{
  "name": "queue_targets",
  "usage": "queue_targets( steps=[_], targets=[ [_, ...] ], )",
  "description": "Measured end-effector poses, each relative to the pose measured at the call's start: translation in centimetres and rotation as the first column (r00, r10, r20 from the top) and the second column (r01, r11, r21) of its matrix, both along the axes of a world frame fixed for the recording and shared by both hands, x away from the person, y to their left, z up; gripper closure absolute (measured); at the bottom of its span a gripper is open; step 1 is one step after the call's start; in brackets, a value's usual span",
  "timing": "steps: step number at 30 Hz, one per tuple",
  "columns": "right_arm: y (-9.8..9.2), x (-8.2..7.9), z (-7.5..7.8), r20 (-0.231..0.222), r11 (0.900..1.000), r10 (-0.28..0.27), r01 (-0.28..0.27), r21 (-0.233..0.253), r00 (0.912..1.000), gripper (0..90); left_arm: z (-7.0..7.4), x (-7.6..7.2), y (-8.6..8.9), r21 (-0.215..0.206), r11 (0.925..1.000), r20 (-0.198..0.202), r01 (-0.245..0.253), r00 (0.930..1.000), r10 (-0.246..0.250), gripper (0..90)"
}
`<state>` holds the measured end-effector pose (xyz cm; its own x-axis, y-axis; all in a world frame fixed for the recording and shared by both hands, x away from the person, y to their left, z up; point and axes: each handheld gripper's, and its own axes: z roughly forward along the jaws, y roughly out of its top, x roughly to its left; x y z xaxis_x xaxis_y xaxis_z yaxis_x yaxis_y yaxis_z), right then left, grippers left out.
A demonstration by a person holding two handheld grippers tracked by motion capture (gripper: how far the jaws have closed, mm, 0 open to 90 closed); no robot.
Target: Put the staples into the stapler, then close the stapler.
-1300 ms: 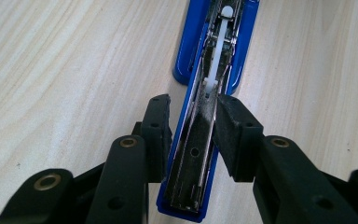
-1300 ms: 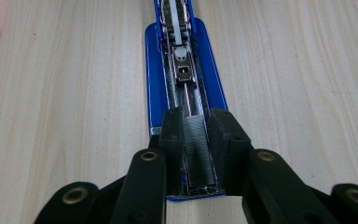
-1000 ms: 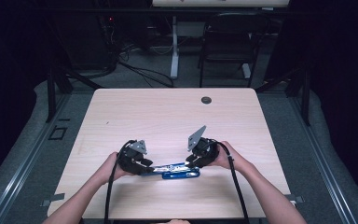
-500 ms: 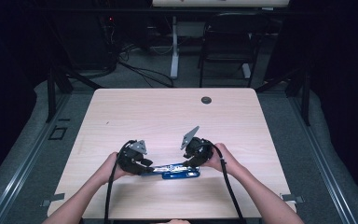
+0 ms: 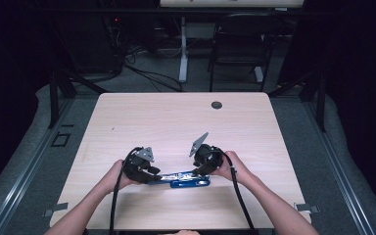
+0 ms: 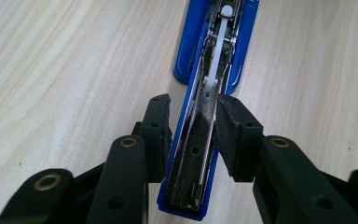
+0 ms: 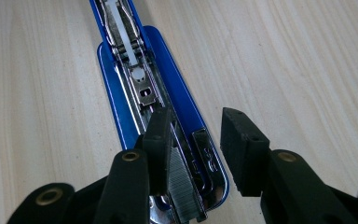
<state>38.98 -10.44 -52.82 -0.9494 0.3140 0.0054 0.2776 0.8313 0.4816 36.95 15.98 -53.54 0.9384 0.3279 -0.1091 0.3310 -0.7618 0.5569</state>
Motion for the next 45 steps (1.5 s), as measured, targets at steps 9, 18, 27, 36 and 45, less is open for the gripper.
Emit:
queue_targets(
  steps=[9, 18, 27, 36, 45],
  targets=[
    [-0.9, 0.1, 0.4, -0.018, 0.994, -0.069, 0.07, 0.085, 0.9975, 43.5, 0.0, 0.0, 0.0, 0.0, 1.0, 0.0, 0.004, 1.0, -0.004, 65.8],
    [-0.7, -0.2, 0.6, -0.006, 0.994, -0.075, 0.075, 0.077, 0.9972, 41.5, 0.0, 0.0, 0.0, -0.01, 0.9999, -0.005, 0.011, 0.9999, -0.011, 65.7],
    [-0.6, -0.3, 0.7, 0.006, 0.995, -0.069, 0.069, 0.067, 0.9976, 46.7, 0.0, 0.0, 0.2, -0.008, 0.9999, 0.005, 0.012, 0.9999, -0.012, 64.3],
    [-0.6, -0.5, 0.7, 0.011, 0.995, -0.064, 0.063, 0.074, 0.9979, 53.2, 0.1, -0.1, 0.5, 0.004, 1.0, 0.014, 0.005, 0.9999, -0.005, 62.8],
    [-0.6, -0.5, 0.5, 0.004, 0.996, -0.058, 0.058, 0.073, 0.9983, 56.1, 0.1, 0.0, 1.2, 0.0, 1.0, -0.003, -0.008, 1.0, 0.008, 60.7]
  ],
)
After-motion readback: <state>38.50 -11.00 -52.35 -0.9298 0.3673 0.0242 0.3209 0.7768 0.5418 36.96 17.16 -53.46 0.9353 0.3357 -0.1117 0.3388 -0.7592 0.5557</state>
